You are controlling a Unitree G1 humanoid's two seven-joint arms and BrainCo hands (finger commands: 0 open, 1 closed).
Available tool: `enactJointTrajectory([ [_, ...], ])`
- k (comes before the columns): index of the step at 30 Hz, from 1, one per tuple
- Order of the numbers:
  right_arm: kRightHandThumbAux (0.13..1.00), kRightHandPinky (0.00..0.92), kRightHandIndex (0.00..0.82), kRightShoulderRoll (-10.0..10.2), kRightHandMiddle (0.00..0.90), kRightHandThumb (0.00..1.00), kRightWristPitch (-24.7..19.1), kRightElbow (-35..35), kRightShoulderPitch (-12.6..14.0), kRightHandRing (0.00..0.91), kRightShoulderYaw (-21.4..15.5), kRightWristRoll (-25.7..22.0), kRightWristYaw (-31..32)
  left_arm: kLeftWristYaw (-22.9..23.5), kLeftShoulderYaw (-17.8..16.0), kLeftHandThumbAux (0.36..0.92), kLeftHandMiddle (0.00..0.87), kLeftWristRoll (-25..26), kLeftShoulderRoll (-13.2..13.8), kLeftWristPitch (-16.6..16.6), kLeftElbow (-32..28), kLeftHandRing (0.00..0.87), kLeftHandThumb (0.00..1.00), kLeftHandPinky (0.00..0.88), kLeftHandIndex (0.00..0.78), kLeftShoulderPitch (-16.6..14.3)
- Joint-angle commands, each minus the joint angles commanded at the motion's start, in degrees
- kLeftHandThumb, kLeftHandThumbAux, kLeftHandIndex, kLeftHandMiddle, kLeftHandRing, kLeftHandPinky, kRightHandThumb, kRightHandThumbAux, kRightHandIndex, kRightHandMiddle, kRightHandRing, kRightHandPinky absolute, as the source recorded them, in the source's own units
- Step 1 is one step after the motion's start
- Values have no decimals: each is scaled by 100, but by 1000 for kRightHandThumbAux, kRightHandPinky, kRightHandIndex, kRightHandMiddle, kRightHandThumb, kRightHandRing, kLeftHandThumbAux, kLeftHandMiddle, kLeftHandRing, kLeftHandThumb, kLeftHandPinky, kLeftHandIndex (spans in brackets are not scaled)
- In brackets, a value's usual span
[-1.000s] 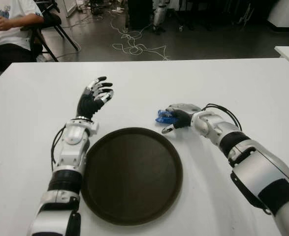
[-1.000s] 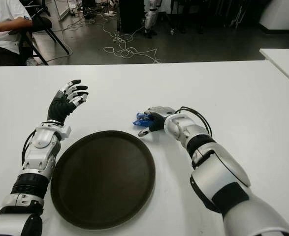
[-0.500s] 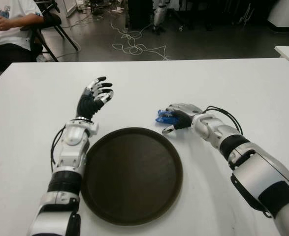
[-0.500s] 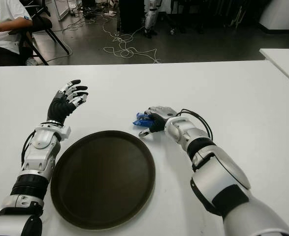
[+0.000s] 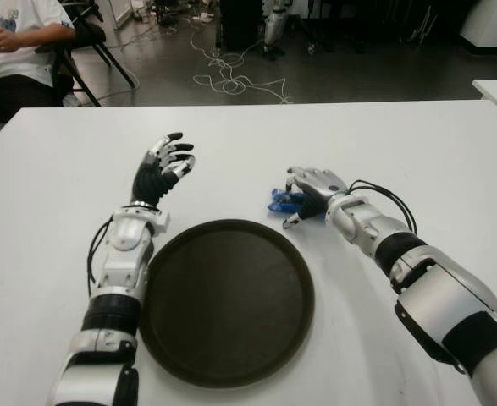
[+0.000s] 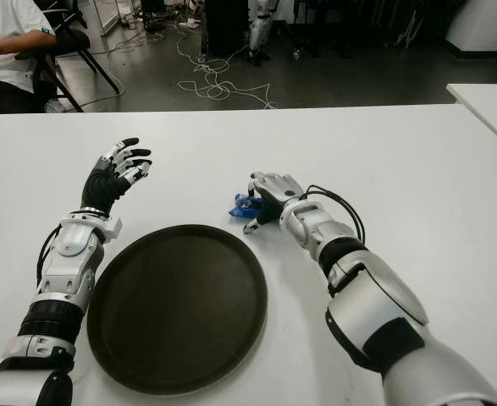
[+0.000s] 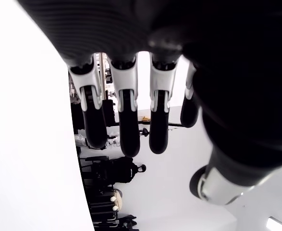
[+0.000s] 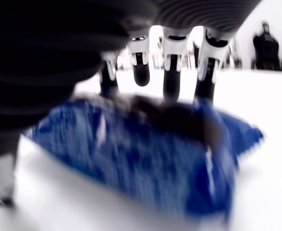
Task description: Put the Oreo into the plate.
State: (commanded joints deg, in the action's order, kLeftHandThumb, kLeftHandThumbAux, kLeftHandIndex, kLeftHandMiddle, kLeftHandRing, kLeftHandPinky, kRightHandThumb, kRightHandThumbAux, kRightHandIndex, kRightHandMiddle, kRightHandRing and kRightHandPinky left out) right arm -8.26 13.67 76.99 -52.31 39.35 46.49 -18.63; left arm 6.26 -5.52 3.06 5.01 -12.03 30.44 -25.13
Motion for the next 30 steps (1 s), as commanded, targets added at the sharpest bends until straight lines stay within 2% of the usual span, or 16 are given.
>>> enactJointTrajectory([
  [7,791,500,450,19,463,0,35,2,2,532,-26,-55,-194,-5,-1,731,297,3,-7,-2,13,276,253,289,198,-4],
  [15,804,516,449,13,483,0,101,-9,-9,553,-31,-62,-223,-37,16,720,294,-34,-3,34,-18,274,247,280,195,-1],
  [24,844,612,480,-45,573,0,209,-23,-46,609,6,-22,-314,-31,3,737,297,-3,-18,31,-6,276,229,276,204,-9],
  [30,838,660,508,-135,630,0,265,-19,-109,658,17,-16,-465,-56,3,739,289,-30,-7,-3,47,272,236,277,203,-29],
])
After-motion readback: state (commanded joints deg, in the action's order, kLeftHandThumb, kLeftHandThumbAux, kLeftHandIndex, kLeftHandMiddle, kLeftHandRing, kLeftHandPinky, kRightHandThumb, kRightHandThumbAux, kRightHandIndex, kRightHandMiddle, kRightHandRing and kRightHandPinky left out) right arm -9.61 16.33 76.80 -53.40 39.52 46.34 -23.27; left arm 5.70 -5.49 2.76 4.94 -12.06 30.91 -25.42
